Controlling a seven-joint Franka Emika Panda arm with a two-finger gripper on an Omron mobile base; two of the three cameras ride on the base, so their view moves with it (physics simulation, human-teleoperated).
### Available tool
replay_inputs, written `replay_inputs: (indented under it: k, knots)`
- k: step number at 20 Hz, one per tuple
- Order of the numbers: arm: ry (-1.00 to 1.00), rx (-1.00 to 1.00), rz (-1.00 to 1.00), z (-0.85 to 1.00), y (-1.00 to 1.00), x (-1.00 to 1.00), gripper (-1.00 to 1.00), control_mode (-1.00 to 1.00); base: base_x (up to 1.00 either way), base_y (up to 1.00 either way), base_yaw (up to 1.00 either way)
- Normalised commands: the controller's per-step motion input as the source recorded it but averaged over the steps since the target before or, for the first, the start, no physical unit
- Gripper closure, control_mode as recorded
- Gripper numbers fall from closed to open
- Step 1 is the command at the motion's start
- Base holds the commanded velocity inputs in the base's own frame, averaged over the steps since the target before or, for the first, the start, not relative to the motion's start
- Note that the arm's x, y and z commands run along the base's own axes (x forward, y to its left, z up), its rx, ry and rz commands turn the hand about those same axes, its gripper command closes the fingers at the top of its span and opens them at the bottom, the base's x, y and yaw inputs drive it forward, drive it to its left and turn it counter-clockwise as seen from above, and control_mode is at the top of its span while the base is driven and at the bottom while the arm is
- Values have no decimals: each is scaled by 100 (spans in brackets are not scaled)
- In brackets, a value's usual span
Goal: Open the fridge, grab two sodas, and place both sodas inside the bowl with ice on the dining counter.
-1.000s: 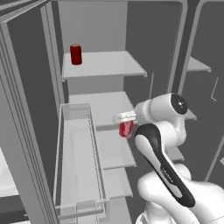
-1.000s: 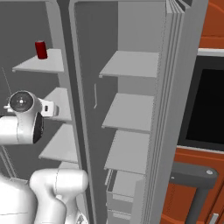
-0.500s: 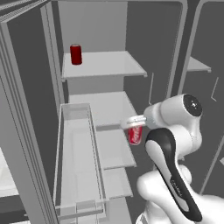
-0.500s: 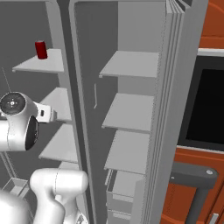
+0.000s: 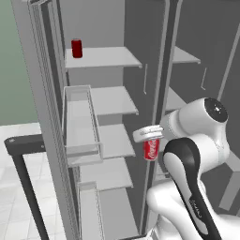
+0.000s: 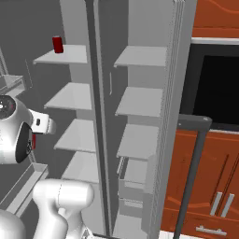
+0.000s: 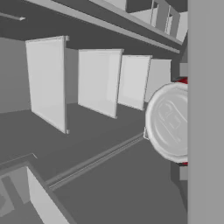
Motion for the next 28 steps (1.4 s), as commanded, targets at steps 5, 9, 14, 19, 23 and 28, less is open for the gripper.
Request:
replay_inputs:
  k: [5, 9, 14, 19, 23, 28]
  knots:
    - [0, 0, 0, 0, 0, 0, 100, 100, -97, 0, -14]
    - [0, 0, 0, 0, 0, 0, 100, 100, -89, 5, -27]
    - [0, 0, 0, 0, 0, 0, 100, 100, -84, 10, -39]
    - [0, 0, 0, 0, 0, 0, 100, 100, -82, 15, -48]
    - [0, 0, 0, 0, 0, 0, 100, 100, -66, 26, -42]
    - [0, 0, 0, 0, 0, 0, 100, 100, -25, 8, -31]
